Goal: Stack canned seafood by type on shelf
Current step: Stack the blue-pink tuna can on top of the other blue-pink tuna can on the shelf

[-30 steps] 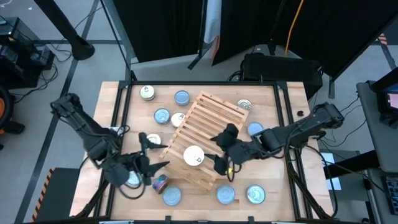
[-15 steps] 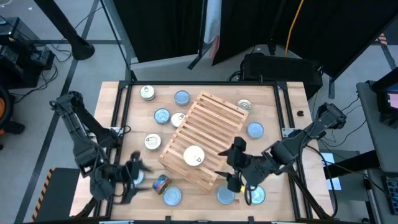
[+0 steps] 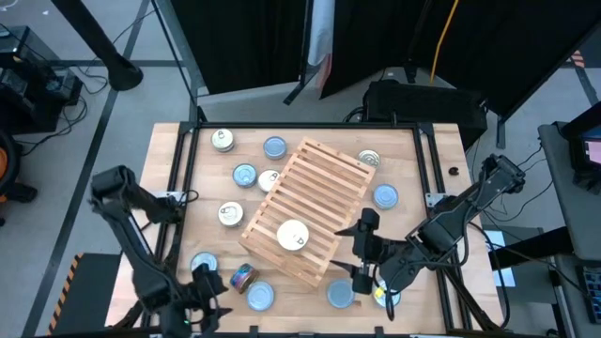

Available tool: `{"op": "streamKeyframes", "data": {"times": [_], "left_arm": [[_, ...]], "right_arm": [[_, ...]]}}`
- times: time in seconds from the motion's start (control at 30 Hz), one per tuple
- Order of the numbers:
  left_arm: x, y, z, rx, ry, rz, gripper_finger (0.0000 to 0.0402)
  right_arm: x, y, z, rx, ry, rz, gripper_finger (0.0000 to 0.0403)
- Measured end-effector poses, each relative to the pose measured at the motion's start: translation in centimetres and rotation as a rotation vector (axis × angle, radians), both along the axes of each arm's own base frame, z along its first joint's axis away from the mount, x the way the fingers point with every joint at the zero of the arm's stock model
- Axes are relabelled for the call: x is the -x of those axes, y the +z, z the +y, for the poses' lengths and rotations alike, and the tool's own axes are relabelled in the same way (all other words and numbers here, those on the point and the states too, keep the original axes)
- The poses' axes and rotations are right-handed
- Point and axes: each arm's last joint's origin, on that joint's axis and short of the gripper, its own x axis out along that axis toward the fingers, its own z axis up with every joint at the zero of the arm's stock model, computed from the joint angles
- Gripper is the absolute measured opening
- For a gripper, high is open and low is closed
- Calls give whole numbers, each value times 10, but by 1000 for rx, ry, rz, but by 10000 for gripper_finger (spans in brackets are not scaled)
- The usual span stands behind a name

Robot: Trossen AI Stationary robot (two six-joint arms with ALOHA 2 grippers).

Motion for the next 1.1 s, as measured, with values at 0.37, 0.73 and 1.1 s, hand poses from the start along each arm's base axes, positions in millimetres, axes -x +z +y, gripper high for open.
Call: {"op": "streamKeyframes", "data": {"times": [0.37,0.73,1.1], "left_arm": [[-2,-17,9,-33,285,112,265],[-14,-22,19,-103,337,116,264],[-21,-35,20,-152,350,139,264]], "right_arm": [[-8,1,-11,55,-9,0,313],[-17,2,-24,70,-43,-6,313],[-17,2,-24,69,-40,-5,313]]}}
